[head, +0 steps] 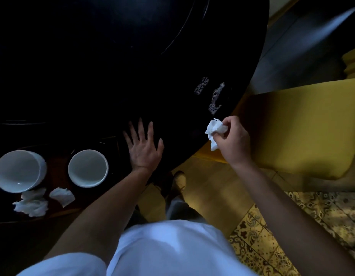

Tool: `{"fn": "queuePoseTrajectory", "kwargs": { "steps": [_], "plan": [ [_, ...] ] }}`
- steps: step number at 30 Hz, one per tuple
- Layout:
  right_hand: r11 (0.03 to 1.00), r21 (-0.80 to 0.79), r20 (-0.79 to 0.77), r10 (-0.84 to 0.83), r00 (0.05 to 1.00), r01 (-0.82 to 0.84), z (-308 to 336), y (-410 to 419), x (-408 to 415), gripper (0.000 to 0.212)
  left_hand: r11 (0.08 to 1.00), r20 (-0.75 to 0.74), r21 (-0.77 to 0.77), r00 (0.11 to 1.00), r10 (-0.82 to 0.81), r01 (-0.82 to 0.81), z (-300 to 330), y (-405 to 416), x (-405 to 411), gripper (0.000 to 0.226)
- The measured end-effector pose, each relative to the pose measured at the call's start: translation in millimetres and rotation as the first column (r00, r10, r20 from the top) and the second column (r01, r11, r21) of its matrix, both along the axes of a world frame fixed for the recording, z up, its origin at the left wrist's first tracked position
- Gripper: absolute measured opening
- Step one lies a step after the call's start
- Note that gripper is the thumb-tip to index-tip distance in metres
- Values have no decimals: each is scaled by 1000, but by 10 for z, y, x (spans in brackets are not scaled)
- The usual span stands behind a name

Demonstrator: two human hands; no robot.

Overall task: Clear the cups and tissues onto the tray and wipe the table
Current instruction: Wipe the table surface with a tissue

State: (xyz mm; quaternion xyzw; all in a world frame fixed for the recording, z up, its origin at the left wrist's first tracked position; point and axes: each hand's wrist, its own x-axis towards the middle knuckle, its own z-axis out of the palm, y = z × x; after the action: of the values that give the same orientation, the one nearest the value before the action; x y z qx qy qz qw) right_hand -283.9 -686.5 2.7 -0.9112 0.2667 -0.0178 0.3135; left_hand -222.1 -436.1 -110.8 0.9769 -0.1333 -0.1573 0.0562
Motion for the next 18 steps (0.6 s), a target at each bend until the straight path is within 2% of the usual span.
{"fn": "queuePoseTrajectory", "kwargs": {
  "steps": [3,8,14,18],
  "plan": [
    [1000,-17,4,17,1000,-17,-106,-99,4,32,999,10,-30,1000,-8,9,8,9,4,73],
    [997,-73,-8,34,999,-34,-207,-325,63,34,974,102,-122,979,-179,191,112,-328,225,71],
    [1000,-27,20,-16,1000,17,-262,-699,423,43,965,52,25,964,-261,260,-20,-634,356,72],
    [997,-2,54,-73,996,73,-363,-983,662,31,865,60,63,863,-502,498,-46,-570,230,72]
  ]
}}
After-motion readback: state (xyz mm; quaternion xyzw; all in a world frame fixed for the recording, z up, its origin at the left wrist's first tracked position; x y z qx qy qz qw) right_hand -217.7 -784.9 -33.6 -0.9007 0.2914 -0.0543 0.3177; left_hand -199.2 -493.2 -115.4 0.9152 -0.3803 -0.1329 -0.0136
